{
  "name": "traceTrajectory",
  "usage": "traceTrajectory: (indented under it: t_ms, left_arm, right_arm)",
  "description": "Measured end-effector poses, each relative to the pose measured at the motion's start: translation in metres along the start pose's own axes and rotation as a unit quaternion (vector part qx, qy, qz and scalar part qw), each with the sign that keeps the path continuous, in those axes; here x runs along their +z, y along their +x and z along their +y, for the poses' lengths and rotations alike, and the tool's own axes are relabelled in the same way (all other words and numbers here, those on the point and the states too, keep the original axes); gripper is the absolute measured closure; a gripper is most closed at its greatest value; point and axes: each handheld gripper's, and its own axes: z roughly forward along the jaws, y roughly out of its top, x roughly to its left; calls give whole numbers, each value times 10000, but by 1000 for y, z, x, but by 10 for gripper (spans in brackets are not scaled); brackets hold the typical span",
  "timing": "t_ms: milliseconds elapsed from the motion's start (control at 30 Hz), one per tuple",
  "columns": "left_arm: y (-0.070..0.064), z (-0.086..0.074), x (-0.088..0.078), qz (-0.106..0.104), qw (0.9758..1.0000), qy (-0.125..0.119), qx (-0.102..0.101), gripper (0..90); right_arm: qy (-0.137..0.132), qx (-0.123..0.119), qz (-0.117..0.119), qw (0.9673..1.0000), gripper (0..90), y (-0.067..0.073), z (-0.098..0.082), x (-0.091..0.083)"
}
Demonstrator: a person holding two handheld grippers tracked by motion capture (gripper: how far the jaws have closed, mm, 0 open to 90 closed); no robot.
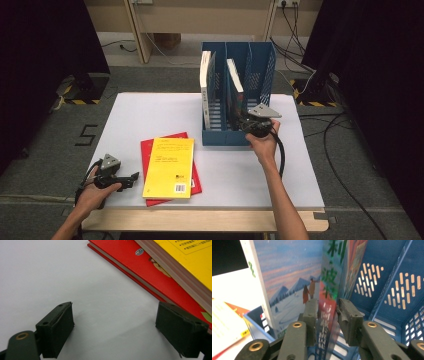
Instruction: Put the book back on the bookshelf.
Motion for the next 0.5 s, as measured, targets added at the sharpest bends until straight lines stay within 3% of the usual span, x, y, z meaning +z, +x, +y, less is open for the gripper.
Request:
traceTrajectory:
  t_ms: [200, 500]
  left_arm:
    - [0, 0, 0, -3, 10000, 2, -1, 137]
    - [0, 0, 0, -3, 10000, 1, -2, 137]
  right_arm:
    - [145, -158, 126, 9997, 728, 1, -5, -1]
    - [123, -151, 13, 9998, 715, 9, -7, 13]
